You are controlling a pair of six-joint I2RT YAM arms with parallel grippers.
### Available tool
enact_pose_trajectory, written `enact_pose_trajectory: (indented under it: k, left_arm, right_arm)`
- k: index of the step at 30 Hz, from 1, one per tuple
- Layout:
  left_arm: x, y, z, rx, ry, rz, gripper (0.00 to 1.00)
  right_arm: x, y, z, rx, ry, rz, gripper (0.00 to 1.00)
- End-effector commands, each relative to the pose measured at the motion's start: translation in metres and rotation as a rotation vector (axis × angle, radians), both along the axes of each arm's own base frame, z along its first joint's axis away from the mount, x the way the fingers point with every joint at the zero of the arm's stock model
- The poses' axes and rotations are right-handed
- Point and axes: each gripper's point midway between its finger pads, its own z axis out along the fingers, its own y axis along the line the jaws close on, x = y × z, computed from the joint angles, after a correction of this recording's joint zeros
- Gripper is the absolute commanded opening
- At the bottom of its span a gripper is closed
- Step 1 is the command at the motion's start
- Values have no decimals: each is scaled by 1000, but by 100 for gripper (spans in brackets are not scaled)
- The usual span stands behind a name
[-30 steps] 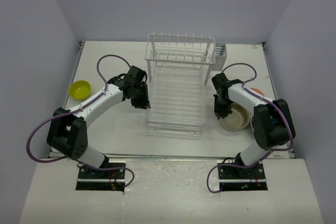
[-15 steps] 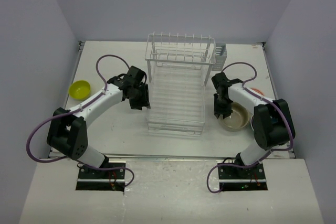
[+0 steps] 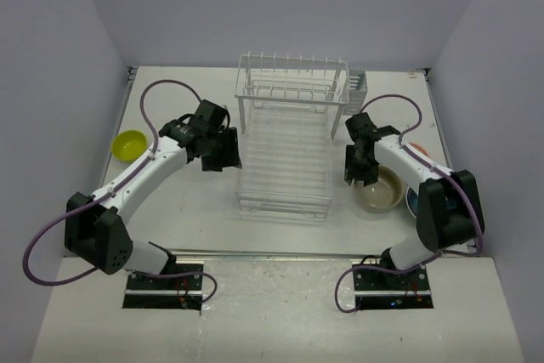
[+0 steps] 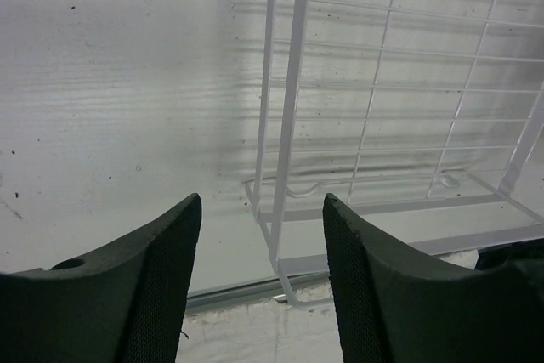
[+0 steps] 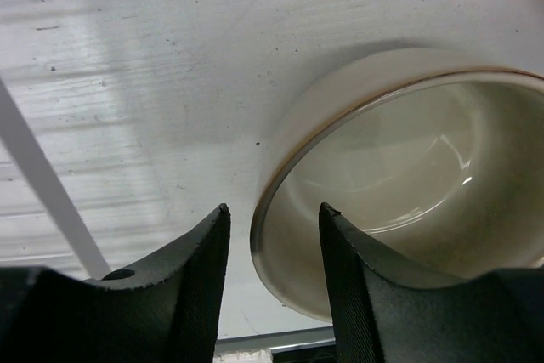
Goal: Unload the bowls from the dish rack
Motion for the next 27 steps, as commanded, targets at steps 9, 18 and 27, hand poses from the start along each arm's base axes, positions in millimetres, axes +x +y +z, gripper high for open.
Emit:
enact_pose_trajectory:
  k: [9,18,27]
  left_arm:
    - [-10,3,74,-116,-248,-60,62]
    - [-40,14,111,-220,-453,-79,70]
    - [-65,34,154,-279,-659,-66,100]
  right_arm:
    - [13,15,93,117,-279,10,64]
    - [-15,50,165,267,-475,154,99]
    - [-69,93,193,499,-573,368,99]
